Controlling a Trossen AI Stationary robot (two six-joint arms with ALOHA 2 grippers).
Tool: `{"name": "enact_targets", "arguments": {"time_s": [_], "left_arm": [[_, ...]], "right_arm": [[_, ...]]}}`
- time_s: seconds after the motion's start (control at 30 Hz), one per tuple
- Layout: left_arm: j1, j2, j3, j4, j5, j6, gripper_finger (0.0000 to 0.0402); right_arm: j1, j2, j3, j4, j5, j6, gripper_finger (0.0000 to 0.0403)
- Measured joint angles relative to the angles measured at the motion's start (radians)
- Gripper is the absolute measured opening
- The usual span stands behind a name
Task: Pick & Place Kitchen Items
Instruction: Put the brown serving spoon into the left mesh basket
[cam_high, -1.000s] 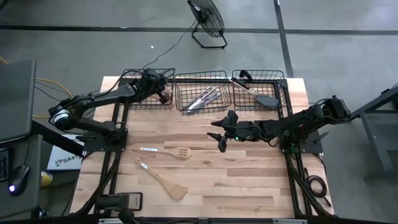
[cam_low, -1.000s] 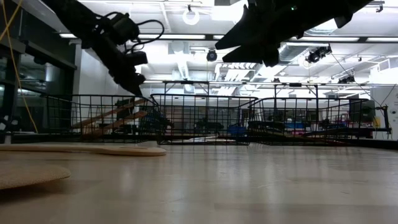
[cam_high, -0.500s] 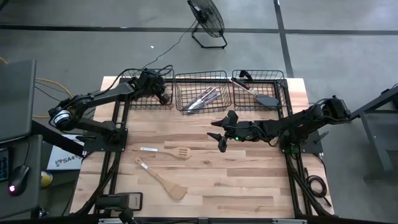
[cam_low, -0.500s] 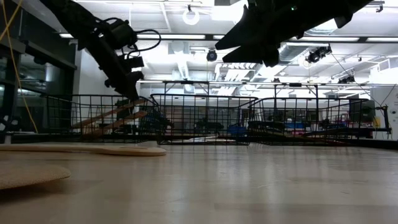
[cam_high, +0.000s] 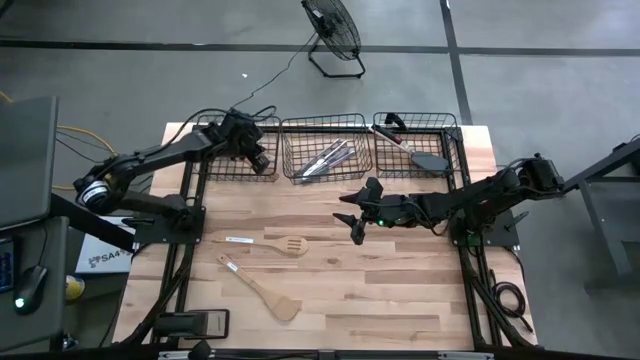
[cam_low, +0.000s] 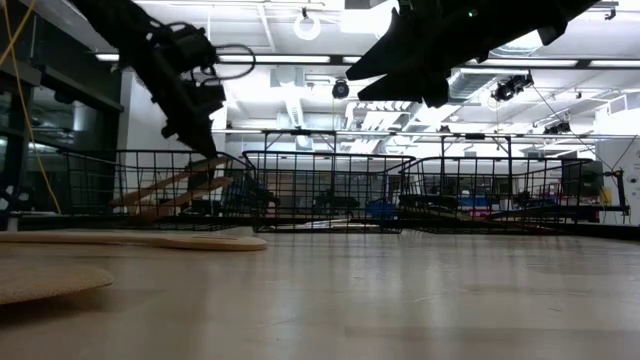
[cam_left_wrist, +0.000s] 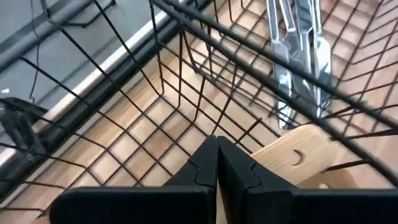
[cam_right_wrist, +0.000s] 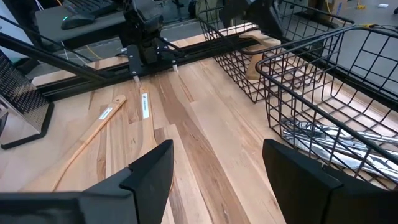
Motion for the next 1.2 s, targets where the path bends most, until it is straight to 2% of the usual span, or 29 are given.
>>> {"name": "enact_targets", "arguments": {"time_s": [0.17,0.3,0.43,0.6,0.67,0.87,0.93,1.2], "left_arm": [[0.000,-0.022,0.073,-0.060,-0.021,0.011,0.0000],[0.000,-0.022,0.118,-0.140,0.095,0.016,0.0000],[-0.001,-0.022,0.122,-0.231,0.205,0.225,0.0000],[0.000,-0.017,0.122,-0.259,0.161,0.420,0.0000],[0.000,-0.018,0.122,-0.258,0.165,0.465,0.0000],[-0.012,-0.009,0.112,-0.295,0.327,0.516,0.0000],[-0.033,0.007,0.103,-0.293,0.302,0.519,0.0000],[-0.118,0.069,0.072,-0.207,0.053,0.541,0.0000]], "right_arm": [[0.000,0.000,0.000,0.000,0.000,0.000,0.0239],[0.000,0.000,0.000,-0.001,0.000,-0.003,0.0239],[0.000,0.000,0.000,-0.008,0.000,-0.003,0.0239],[0.000,0.000,-0.001,-0.032,0.000,-0.001,0.0239],[0.000,0.000,-0.001,-0.037,0.001,0.011,0.0239],[0.000,0.000,-0.001,-0.056,0.026,0.026,0.0239],[0.000,0.000,-0.001,-0.056,0.027,0.025,0.0239],[0.000,0.000,-0.001,-0.055,0.027,0.024,0.0239]]}}
